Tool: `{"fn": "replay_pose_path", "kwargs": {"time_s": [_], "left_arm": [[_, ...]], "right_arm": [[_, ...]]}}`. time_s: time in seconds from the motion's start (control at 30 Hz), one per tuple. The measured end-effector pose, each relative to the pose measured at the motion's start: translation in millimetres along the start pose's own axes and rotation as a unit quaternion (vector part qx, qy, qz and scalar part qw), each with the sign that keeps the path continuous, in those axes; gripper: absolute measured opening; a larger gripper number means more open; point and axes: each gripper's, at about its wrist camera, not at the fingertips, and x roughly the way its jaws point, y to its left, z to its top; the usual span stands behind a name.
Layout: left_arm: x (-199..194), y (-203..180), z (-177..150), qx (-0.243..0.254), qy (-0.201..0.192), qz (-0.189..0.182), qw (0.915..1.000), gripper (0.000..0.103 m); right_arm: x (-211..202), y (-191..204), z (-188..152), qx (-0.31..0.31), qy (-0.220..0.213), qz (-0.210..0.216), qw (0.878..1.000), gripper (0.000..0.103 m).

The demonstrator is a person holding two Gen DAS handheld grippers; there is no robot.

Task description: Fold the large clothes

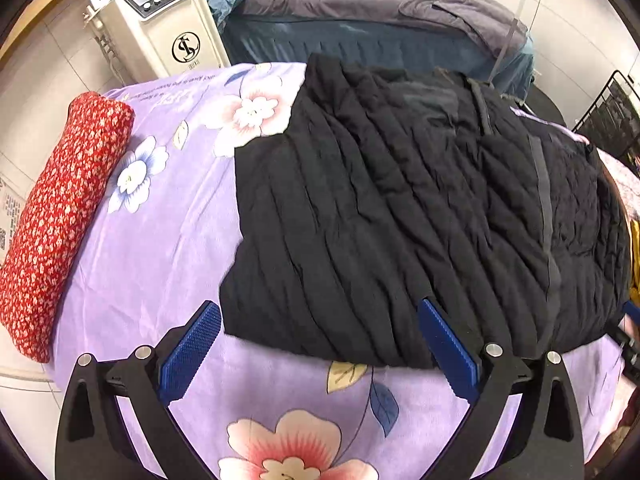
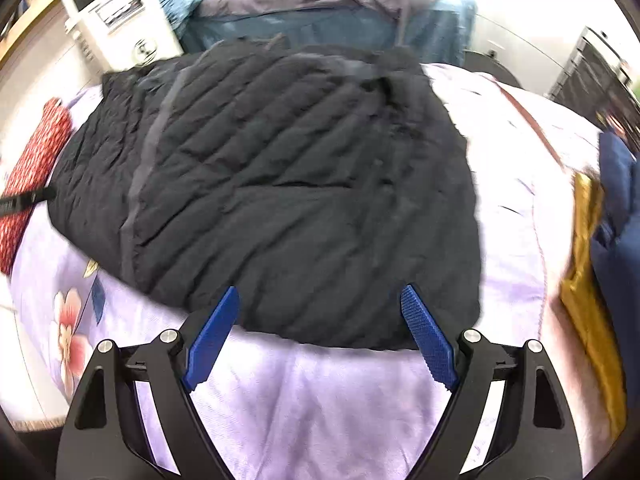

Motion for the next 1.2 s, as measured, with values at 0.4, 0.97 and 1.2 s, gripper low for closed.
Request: {"fn": "replay_pose_path", "kwargs": {"time_s": [0.4,0.97,1.2], "left_arm": [[-4,-15,-16,0.009,0.02,-0.013,0.9997,0.097],[-8,-11,-27,0.017,0.026,0.009,0.9995,0.097],[-7,12,-24,-0.041,0.027,-0.022,0.9985,0.097]], "right_arm": [[10,-122,11,0.229,-0.013,0.081,0.97,0.083],[95,-151,61,0.201,0.067,0.195,0.958,0.083],[119,-156,61,0.228,0.084,0.221,0.945,0.083]]}}
